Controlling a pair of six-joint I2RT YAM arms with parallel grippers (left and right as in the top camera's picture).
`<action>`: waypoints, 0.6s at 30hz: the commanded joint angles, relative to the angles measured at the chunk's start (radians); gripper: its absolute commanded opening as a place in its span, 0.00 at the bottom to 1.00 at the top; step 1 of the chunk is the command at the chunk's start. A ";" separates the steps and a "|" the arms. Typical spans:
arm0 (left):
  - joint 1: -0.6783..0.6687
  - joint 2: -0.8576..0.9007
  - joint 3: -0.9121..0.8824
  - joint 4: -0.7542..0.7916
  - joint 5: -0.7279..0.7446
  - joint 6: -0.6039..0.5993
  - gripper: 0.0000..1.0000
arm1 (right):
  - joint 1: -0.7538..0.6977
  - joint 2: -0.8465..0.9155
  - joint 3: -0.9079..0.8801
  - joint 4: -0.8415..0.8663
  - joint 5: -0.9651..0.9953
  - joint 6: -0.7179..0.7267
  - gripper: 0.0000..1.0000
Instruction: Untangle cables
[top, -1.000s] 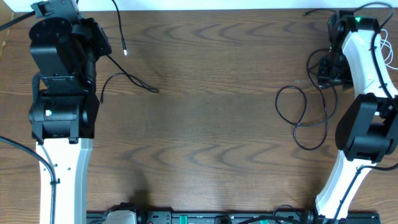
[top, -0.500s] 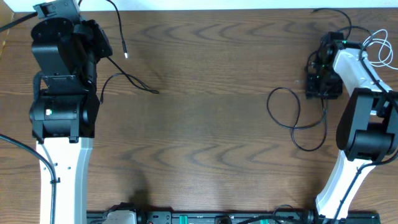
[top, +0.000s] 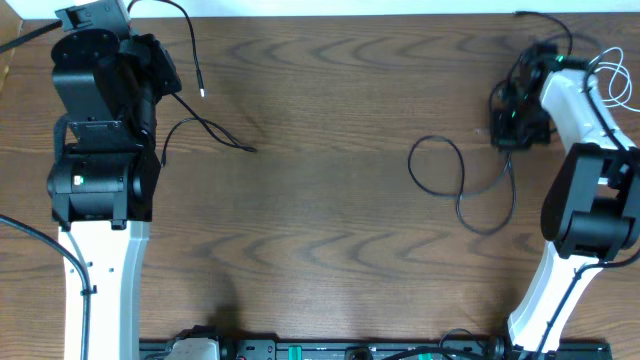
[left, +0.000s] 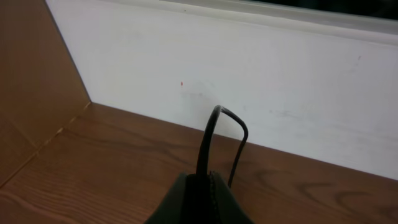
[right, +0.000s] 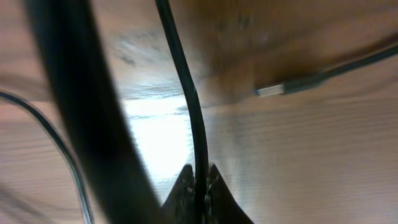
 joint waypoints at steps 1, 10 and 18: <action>0.005 0.002 0.005 0.002 -0.002 -0.010 0.08 | -0.034 -0.076 0.198 -0.049 -0.099 -0.008 0.01; 0.004 0.002 0.005 0.002 -0.002 -0.010 0.07 | -0.213 -0.110 0.778 -0.146 -0.101 0.016 0.01; 0.005 0.002 0.005 0.002 -0.002 -0.010 0.07 | -0.493 -0.107 0.868 -0.060 -0.102 0.109 0.01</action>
